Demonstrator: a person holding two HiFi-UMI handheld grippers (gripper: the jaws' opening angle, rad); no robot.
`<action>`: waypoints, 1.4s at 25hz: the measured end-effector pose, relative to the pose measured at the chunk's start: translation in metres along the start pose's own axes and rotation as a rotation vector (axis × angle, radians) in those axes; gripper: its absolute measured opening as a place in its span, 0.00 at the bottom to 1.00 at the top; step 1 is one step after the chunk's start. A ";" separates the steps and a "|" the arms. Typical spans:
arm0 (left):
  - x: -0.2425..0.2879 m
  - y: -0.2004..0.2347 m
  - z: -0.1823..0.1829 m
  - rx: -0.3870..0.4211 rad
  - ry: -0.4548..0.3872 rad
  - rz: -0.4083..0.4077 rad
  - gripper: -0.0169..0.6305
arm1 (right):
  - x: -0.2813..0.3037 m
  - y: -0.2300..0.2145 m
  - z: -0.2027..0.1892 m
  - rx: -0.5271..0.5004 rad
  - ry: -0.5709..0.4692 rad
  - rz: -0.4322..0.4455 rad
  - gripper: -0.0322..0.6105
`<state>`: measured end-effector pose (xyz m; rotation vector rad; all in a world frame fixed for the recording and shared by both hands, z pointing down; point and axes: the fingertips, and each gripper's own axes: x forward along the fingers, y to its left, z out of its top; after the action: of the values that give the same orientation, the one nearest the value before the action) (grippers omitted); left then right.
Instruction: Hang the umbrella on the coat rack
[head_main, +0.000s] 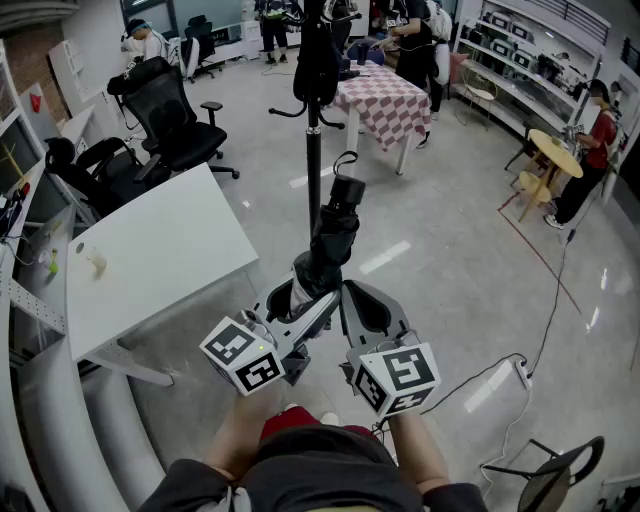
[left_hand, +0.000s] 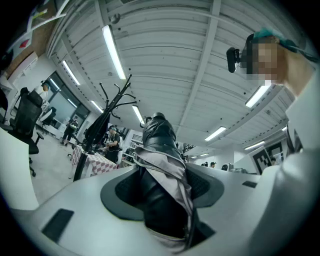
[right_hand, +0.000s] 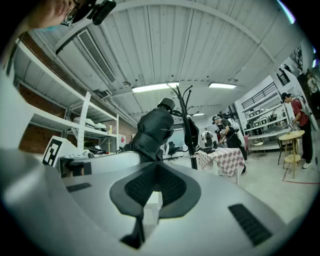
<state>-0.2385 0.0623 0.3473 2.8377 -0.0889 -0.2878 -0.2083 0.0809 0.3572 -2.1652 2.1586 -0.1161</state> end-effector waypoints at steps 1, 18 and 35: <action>0.000 0.000 0.000 0.000 0.001 -0.001 0.38 | 0.000 0.000 0.000 0.003 -0.001 0.001 0.08; 0.003 -0.011 -0.002 0.019 0.003 -0.001 0.38 | -0.014 -0.006 0.001 0.006 -0.020 -0.026 0.08; 0.045 -0.012 0.019 0.121 -0.005 0.030 0.38 | -0.027 -0.060 0.039 -0.029 -0.086 -0.125 0.08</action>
<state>-0.1977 0.0642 0.3173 2.9523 -0.1545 -0.2931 -0.1448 0.1087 0.3253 -2.2767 1.9920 0.0006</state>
